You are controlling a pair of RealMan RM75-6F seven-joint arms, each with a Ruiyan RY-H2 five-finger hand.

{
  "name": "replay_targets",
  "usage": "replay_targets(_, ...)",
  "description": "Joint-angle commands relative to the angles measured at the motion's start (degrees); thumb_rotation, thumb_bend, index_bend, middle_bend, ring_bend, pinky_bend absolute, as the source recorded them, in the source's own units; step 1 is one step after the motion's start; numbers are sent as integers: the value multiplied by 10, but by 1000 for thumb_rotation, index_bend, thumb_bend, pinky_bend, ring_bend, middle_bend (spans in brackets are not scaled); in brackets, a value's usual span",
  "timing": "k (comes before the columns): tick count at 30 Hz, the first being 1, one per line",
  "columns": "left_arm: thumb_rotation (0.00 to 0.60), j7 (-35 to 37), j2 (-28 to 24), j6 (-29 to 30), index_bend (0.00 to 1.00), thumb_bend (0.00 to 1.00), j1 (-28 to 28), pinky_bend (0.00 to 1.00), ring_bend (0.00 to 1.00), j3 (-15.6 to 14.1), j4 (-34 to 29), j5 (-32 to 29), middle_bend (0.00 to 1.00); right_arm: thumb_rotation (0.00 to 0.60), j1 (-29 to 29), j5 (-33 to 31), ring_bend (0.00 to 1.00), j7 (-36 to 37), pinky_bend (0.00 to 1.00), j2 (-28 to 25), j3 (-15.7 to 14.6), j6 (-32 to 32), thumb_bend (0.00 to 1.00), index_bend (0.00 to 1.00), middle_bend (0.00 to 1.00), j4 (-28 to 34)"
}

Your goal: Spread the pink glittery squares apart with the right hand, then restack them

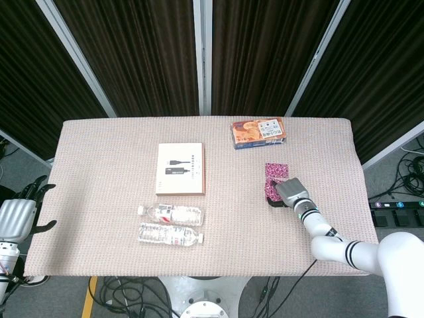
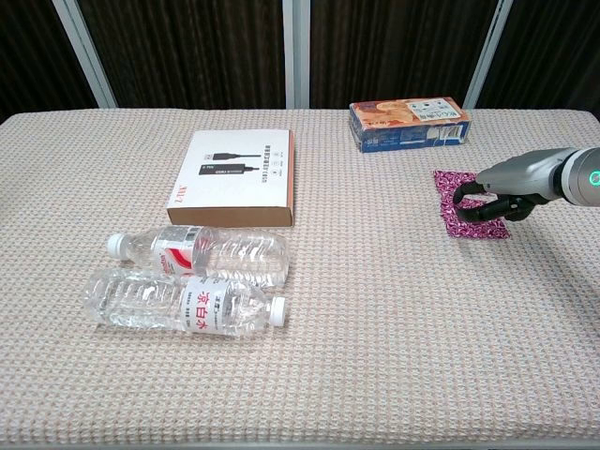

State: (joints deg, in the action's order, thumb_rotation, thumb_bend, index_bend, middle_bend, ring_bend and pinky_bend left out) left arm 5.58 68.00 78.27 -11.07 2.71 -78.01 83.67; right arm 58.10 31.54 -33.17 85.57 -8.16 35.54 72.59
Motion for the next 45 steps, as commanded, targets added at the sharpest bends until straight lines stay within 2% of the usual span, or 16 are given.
replay_targets(1,600,1,0,0,260,0,0,389,208,0,1,-1,188,0,4,-12,1000,-8,984,6,-7,-7,392,98,1000,-8)
replay_targets(16,600,-2,1,3,260,0,-1,389,208,0,-4,6,188,0,-3,-46,1000,-20,985,-23,-35,12,394,143,1000,17)
replay_targets(32,600,-6,-2,6,260,0,1,389,208,0,-9,7,188,0,-27,-40,1000,-6,985,-49,-45,18,392,154,1000,26)
replay_targets(39,600,-9,-2,6,260,0,0,389,208,0,-12,8,188,0,-38,-25,1000,6,985,-66,-43,25,393,155,1000,37)
replay_targets(45,600,-11,-2,3,260,0,-1,389,208,0,-18,7,188,0,-59,40,1000,45,985,-83,-13,55,375,171,1000,59)
